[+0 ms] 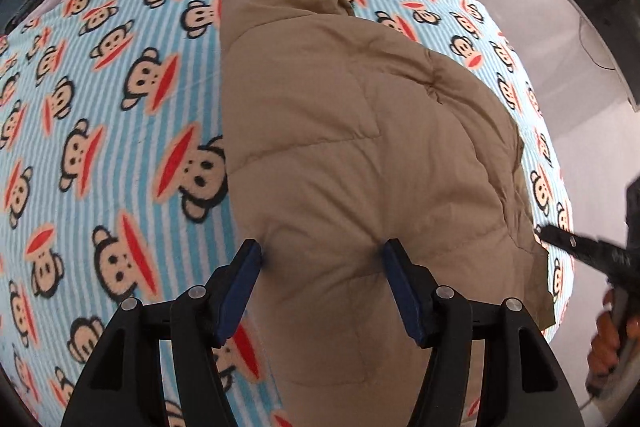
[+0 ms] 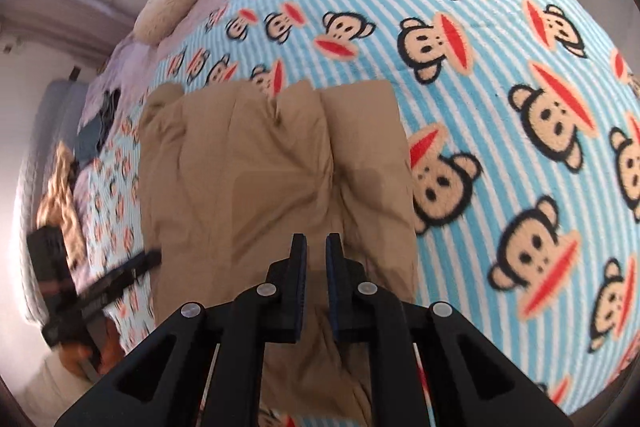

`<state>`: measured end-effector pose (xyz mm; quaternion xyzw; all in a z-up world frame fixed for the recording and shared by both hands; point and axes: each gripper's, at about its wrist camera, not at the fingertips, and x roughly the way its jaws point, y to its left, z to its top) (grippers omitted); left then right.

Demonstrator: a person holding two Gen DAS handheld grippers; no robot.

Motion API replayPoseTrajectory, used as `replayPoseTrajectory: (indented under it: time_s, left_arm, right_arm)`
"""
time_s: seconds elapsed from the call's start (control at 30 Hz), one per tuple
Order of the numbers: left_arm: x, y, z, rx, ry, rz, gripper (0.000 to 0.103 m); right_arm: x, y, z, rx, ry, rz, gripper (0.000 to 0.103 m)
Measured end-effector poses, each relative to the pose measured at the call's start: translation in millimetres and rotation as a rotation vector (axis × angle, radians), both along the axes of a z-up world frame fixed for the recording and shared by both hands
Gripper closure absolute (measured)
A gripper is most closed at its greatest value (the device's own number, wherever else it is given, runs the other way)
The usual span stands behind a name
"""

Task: Fold large clothes
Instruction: 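Open both tools and lift them off the tan bundle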

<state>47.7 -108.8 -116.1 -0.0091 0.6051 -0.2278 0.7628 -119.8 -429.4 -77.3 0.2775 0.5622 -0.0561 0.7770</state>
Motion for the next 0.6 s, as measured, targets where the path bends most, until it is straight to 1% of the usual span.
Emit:
replayPoseTrajectory:
  time_s: [0.03, 0.07, 0.1, 0.13, 0.17, 0.2, 0.27, 0.33, 0.4, 0.47, 0.5, 0.53, 0.57, 0.6]
  left_arm:
    - [-1, 0, 2, 0.010, 0.000, 0.006, 0.039]
    - [-2, 1, 3, 0.020, -0.001, 0.011, 0.039]
    - [-2, 2, 4, 0.025, -0.001, 0.013, 0.037]
    - [-3, 2, 5, 0.035, -0.001, 0.018, 0.029]
    - [-5, 2, 6, 0.048, -0.003, 0.025, 0.027]
    - [-7, 3, 8, 0.051, -0.005, 0.031, 0.027]
    - [-10, 4, 10, 0.049, -0.001, 0.035, 0.027]
    - [-12, 6, 10, 0.053, 0.002, 0.046, 0.027]
    - [-13, 8, 10, 0.055, 0.007, 0.056, 0.027]
    - [-14, 11, 11, 0.057, 0.001, 0.065, 0.025]
    - [-14, 12, 11, 0.059, -0.002, 0.067, 0.010]
    - [-14, 13, 12, 0.060, -0.009, 0.072, 0.001]
    - [-14, 16, 14, 0.054, -0.019, 0.079, 0.001]
    - [-14, 17, 14, 0.049, -0.021, 0.080, 0.001]
  right_arm:
    - [-4, 1, 0, 0.002, 0.006, -0.003, 0.092]
    - [-8, 0, 1, 0.009, 0.012, -0.010, 0.089]
    - [-12, -2, 1, 0.014, 0.018, -0.020, 0.081]
    - [-14, -4, 1, 0.015, 0.024, -0.030, 0.075]
    - [-17, -7, 1, 0.015, 0.032, -0.043, 0.063]
    - [-19, -10, 0, 0.017, 0.033, -0.050, 0.054]
    - [-21, -12, 1, 0.017, 0.036, -0.053, 0.050]
    - [-19, -14, 1, 0.016, 0.042, -0.052, 0.043]
    - [-17, -14, -1, 0.024, 0.043, -0.051, 0.029]
    - [-15, -15, -2, 0.031, 0.041, -0.048, 0.028]
    - [-13, -15, -3, 0.036, 0.046, -0.043, 0.028]
    - [-11, -16, -4, 0.043, 0.050, -0.035, 0.026]
    - [-10, -15, -5, 0.048, 0.052, -0.031, 0.016]
    - [-9, -16, -6, 0.054, 0.050, -0.027, 0.016]
